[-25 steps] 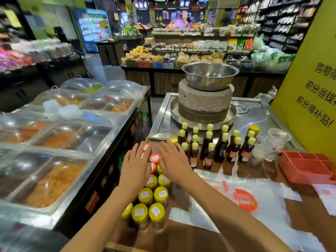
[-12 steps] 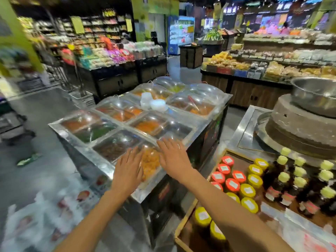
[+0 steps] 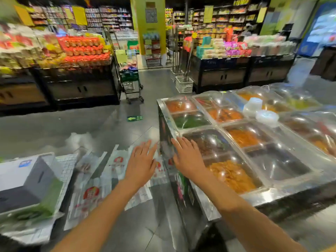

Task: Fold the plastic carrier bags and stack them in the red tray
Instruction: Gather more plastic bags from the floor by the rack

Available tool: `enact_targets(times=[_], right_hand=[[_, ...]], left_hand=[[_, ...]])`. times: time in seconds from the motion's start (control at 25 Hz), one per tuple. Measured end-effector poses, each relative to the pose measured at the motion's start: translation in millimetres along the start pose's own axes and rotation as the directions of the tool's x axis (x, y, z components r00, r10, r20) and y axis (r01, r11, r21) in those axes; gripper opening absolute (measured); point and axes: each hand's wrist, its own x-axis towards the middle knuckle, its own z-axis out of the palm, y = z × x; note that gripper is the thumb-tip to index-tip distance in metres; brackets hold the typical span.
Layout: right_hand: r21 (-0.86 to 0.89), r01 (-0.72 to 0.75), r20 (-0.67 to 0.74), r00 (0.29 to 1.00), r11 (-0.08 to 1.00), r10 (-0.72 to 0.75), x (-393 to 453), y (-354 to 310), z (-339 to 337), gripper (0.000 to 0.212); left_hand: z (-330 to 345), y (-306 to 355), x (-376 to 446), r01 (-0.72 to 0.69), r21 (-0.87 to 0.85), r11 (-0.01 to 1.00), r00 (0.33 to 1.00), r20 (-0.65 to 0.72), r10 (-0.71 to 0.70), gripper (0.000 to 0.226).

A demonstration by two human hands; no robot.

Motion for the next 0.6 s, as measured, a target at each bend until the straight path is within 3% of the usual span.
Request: enact_targets(times=[0.24,0.6], right_hand=[[0.136,0.227,0.061,0.97,0.964,-0.237,91,-53,51,0.054],[0.284,0.362,0.179,0.889,0.888,-0.421,149,-130,136,0.058]], left_hand=[[-7,-82,-5,0.262,0.125,0.957,0.963,0.026,-0.267,0.07],[15,-165,-23,0.51,0.212,0.833,0.834,0.115,-0.54,0.075]])
